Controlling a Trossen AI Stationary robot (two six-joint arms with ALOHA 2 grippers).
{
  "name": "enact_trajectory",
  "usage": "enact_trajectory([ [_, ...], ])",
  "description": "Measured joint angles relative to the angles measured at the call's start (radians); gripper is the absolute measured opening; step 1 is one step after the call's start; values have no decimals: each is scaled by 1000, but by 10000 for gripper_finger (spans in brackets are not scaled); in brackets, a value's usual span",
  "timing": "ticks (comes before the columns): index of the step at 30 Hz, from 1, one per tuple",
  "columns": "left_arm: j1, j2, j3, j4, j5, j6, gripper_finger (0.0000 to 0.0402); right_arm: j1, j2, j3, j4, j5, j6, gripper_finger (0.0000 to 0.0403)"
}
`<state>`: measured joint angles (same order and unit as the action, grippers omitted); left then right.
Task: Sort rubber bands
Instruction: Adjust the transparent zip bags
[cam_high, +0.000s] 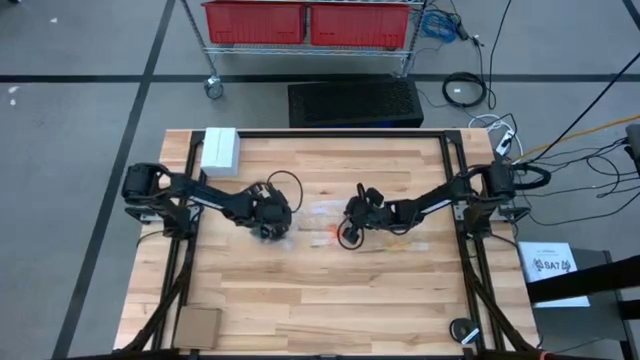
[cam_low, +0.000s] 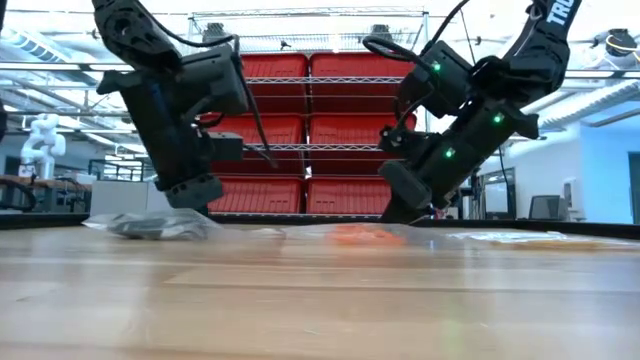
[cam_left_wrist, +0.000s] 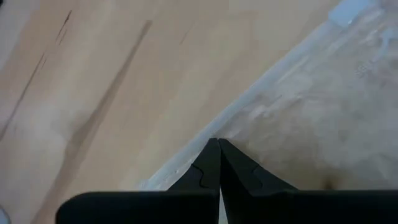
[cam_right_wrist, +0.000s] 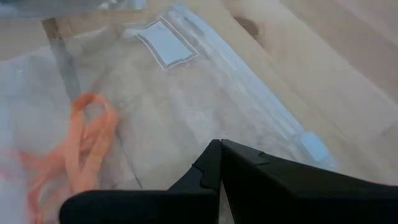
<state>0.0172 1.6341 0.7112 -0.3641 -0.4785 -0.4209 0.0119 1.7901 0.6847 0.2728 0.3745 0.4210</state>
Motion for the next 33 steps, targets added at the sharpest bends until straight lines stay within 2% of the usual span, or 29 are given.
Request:
enact_trajectory([
  [8,-46,-21,-14,-81,-54,-146,4,21,-5,1,-31,10,63,0],
  [14,-85,-74,-20,-201,-36,-249,4,49,-12,1,-73,21,92,0],
  [18,-117,-96,-20,-204,-37,-255,4,63,-41,-3,-95,17,68,0],
  [24,-123,-130,-19,-165,-83,-248,4,62,-113,-4,-100,34,8,0],
  [27,-126,-138,-19,-110,-83,-183,4,62,-117,-3,-101,34,-7,0],
  [33,-149,-138,-19,150,-13,-21,4,92,-160,-3,-195,60,2,0],
])
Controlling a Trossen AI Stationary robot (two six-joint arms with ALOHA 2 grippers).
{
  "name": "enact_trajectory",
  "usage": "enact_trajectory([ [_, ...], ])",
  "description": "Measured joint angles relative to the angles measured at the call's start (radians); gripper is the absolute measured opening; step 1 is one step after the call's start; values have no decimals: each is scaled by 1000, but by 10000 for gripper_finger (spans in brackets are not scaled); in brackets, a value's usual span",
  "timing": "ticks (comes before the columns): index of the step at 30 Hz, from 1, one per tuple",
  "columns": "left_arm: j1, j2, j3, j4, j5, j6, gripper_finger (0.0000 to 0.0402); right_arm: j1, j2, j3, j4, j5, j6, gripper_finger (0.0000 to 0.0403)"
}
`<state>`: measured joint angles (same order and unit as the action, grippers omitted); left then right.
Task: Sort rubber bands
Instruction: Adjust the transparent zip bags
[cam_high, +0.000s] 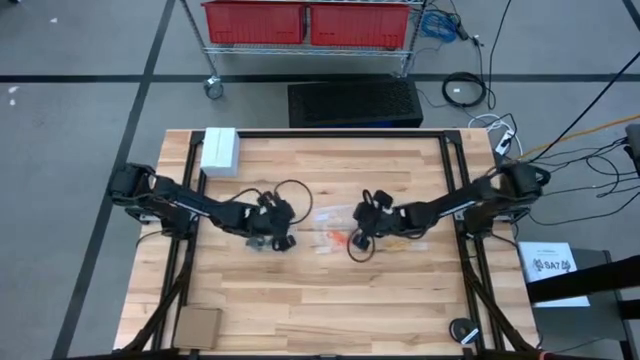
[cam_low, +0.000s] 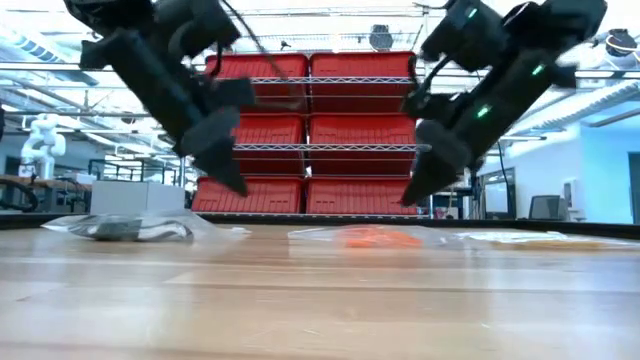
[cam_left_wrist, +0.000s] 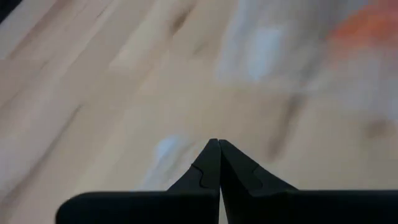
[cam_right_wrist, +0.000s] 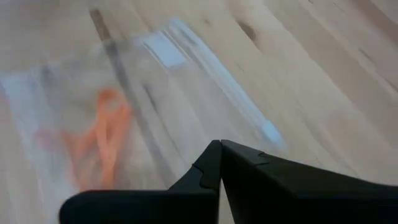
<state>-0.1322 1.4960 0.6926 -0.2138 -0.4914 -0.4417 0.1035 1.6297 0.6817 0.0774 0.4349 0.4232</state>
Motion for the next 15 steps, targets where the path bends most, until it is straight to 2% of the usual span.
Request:
enact_trajectory([
  [4,-2,2,1,219,101,86,4,44,-104,21,-242,57,88,0],
  [8,14,31,1,380,166,124,4,75,-163,22,-459,58,230,0],
  [12,23,84,1,519,264,142,4,124,-164,22,-561,54,306,0],
  [15,27,119,2,557,329,145,4,164,-167,22,-604,40,355,0],
])
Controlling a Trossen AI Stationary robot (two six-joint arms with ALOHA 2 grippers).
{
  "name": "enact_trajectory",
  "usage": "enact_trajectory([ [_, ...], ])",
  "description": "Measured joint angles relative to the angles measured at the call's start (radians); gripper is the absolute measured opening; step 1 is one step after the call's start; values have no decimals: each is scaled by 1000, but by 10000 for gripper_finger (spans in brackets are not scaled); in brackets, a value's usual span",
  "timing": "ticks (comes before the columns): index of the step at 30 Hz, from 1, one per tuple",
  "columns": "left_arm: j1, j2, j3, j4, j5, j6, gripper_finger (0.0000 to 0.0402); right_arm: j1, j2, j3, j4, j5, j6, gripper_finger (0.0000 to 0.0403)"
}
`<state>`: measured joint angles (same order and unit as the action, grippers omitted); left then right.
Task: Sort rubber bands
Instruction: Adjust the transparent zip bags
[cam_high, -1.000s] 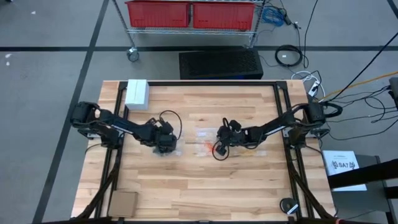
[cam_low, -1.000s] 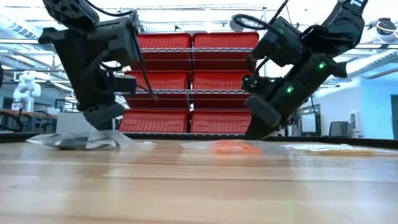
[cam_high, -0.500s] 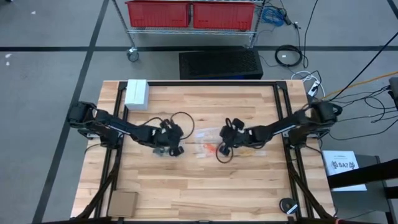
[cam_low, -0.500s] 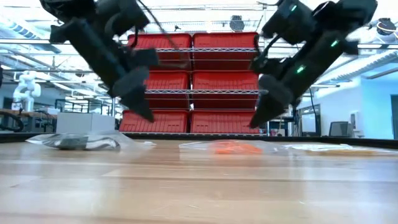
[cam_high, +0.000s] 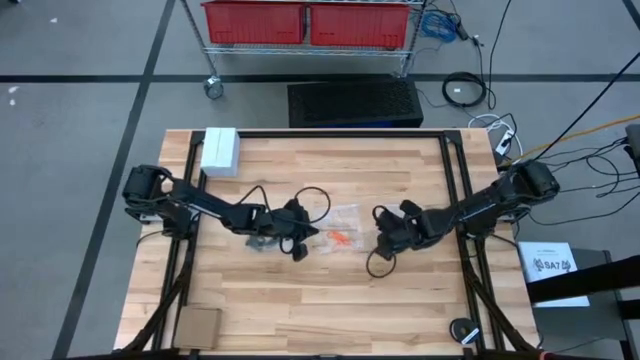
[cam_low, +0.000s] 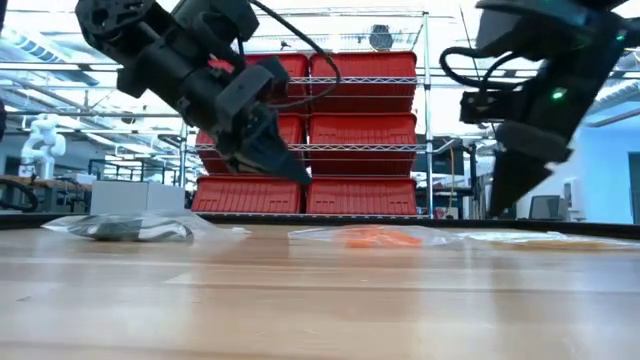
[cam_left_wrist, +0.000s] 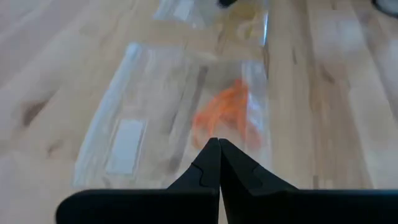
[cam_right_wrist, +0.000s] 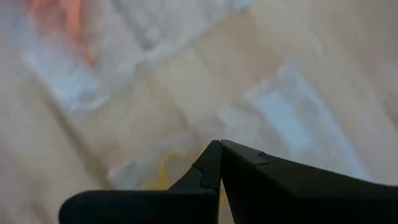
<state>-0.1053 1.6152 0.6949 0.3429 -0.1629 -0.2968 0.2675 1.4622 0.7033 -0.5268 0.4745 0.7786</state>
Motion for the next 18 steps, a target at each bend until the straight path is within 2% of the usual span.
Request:
enact_trajectory([
  [8,-2,62,0,-2,58,17,4,74,-15,1,-151,-109,156,0],
  [18,-1,168,0,66,57,50,4,89,-15,1,-158,-110,175,0],
])
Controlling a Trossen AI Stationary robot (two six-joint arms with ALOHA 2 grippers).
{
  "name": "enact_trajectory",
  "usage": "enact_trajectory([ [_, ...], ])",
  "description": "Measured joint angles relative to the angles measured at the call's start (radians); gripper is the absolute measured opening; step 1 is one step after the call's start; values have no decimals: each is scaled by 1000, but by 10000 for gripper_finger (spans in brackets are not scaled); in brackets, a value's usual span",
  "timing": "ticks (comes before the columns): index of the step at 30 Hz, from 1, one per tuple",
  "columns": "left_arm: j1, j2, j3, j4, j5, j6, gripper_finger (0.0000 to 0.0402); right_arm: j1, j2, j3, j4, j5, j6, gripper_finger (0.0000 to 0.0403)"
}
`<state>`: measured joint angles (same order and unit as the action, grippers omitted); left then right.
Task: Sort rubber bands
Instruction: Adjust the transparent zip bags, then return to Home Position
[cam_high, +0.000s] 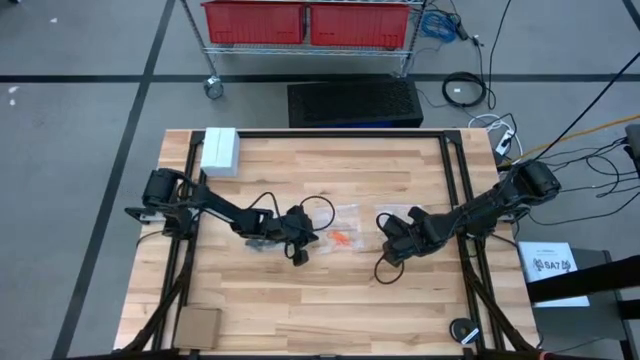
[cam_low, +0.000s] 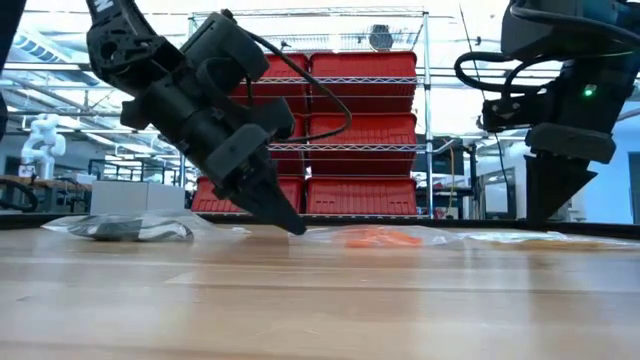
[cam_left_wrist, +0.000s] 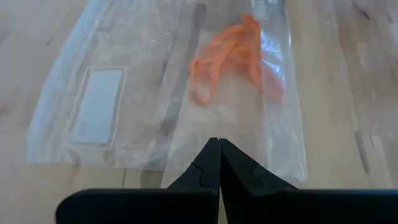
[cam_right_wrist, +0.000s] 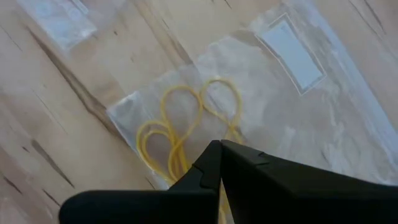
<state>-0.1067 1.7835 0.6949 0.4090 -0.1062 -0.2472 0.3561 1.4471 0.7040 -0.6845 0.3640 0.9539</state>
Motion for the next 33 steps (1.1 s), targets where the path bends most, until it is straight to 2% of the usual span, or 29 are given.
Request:
enact_trajectory([
  [5,2,-2,0,-13,0,48,4,0,0,0,2,0,-2,0],
  [13,2,-57,26,-183,-7,94,4,0,0,0,6,0,-31,0],
  [22,0,-207,26,-316,-64,109,4,9,-34,8,62,47,-137,0],
  [25,-14,-296,13,-320,-134,170,4,32,-88,9,149,103,-281,0],
  [27,-29,-365,-11,-286,-174,224,4,45,-134,-10,271,123,-427,0],
  [33,-47,-569,-183,-57,-107,336,4,12,-319,-212,754,100,-812,0],
])
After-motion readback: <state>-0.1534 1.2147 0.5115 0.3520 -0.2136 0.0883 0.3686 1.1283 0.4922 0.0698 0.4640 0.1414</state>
